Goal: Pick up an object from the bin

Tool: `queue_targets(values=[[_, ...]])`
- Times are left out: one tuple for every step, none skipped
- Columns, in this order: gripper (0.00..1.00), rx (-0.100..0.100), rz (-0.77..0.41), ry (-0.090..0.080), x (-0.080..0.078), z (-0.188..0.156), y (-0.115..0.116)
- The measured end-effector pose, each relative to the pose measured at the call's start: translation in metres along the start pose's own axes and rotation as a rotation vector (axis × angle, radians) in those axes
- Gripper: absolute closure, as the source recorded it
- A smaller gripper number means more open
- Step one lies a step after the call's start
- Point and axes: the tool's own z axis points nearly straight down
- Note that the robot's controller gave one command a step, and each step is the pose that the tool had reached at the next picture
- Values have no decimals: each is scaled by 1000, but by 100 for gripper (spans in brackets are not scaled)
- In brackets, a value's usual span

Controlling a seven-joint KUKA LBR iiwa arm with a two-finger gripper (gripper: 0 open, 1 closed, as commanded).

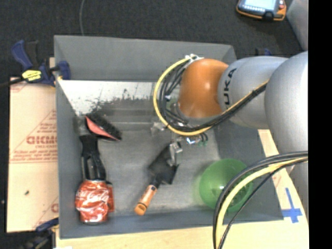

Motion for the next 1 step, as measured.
queue_targets(values=[[0, 0, 76, 2, 18, 0, 23]])
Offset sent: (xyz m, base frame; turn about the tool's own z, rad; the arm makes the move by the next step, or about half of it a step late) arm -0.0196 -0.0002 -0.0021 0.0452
